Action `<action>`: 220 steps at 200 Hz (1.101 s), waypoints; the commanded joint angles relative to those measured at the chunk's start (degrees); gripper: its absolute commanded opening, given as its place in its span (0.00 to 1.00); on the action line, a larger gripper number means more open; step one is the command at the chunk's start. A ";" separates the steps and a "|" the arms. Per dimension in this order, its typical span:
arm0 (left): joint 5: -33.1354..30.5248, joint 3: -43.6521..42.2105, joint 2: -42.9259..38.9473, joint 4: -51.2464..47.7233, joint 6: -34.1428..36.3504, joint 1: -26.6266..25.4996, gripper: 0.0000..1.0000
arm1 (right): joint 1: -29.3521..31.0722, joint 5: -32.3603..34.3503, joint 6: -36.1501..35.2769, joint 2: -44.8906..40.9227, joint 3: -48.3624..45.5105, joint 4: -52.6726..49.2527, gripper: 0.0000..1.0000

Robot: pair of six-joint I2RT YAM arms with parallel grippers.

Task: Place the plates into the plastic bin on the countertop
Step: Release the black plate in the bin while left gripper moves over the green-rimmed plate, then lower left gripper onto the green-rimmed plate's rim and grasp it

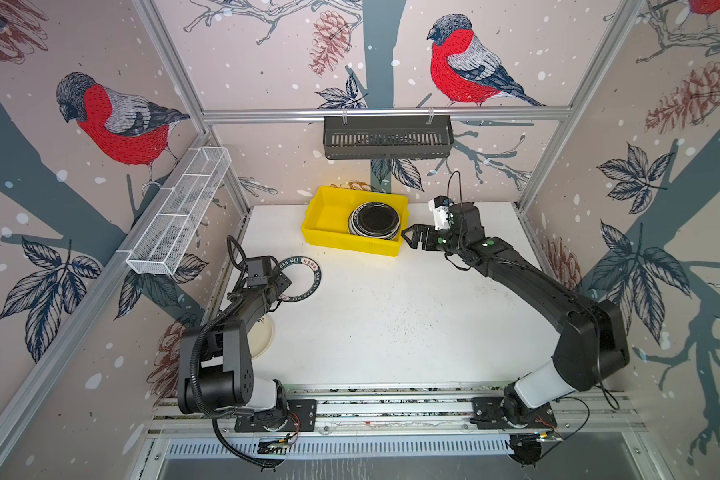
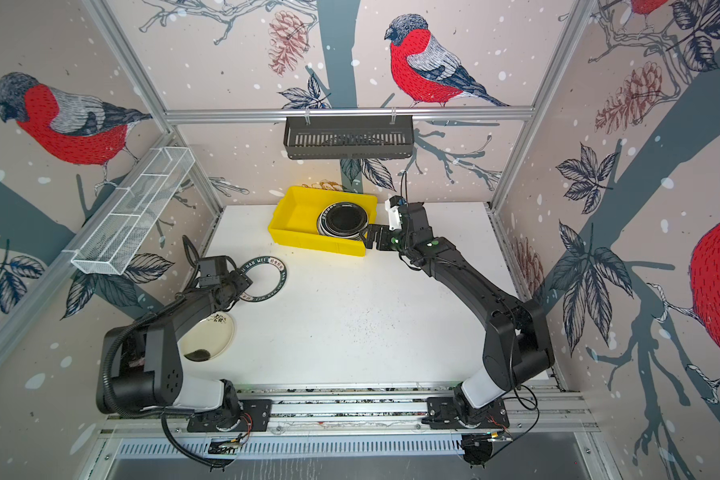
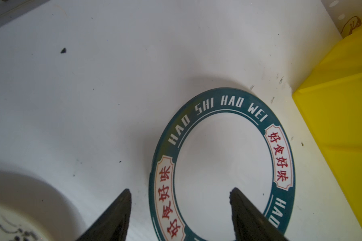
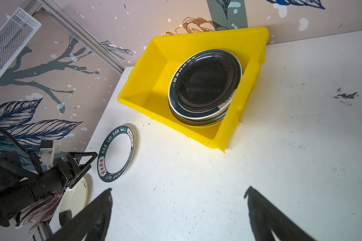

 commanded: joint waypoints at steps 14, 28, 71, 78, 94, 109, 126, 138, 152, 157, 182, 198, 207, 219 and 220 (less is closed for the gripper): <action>0.17 -1.25 1.08 1.94 0.42 0.94 0.66 | -0.54 -1.70 0.16 -0.73 -1.41 2.41 1.00; 1.39 -0.94 1.52 1.40 0.37 1.35 0.65 | -0.81 -2.48 0.21 -0.28 -1.98 3.07 1.00; 4.79 -3.03 2.04 3.93 -0.43 1.44 0.66 | -1.83 -4.34 1.36 1.19 -1.93 3.10 1.00; 5.28 -3.03 2.49 4.30 -0.47 1.44 0.65 | -1.83 -4.35 1.52 0.99 -1.98 3.41 1.00; 6.38 -2.62 3.70 4.78 -0.53 1.44 0.61 | -1.78 -4.34 1.61 0.85 -2.23 3.99 1.00; 7.82 -2.30 4.94 5.41 -0.54 1.44 0.55 | -1.83 -4.41 1.78 1.27 -2.01 3.78 1.00; 8.47 -2.24 6.14 6.12 -0.72 1.44 0.54 | -1.83 -4.83 2.04 2.03 -1.81 3.53 1.00; 8.84 -2.58 6.92 6.82 -1.03 1.44 0.55 | -1.83 -5.11 2.24 2.40 -1.75 3.57 1.00; 9.47 -2.92 7.67 7.48 -1.15 1.52 0.54 | -1.78 -5.21 2.42 2.68 -1.87 3.86 1.00; 9.65 -3.15 7.86 7.94 -1.24 1.50 0.54 | -1.83 -5.43 2.42 2.83 -1.98 4.16 1.00; 10.30 -3.48 8.65 8.91 -1.18 1.52 0.42 | -1.83 -6.58 2.55 3.62 -1.65 4.47 1.00; 10.56 -3.48 8.94 9.21 -0.82 1.53 0.39 | -1.83 -6.41 2.59 3.74 -1.59 4.55 1.00; 11.02 -3.62 8.97 9.56 -0.81 1.53 0.38 | -1.83 -6.28 2.59 3.74 -1.55 4.65 1.00; 11.43 -3.82 9.09 10.16 -0.71 1.52 0.37 | -1.81 -6.11 2.55 3.72 -1.47 4.48 1.00; 11.44 -3.87 9.10 10.15 -0.71 1.53 0.36 | -1.82 -6.06 2.57 3.73 -1.46 4.47 1.00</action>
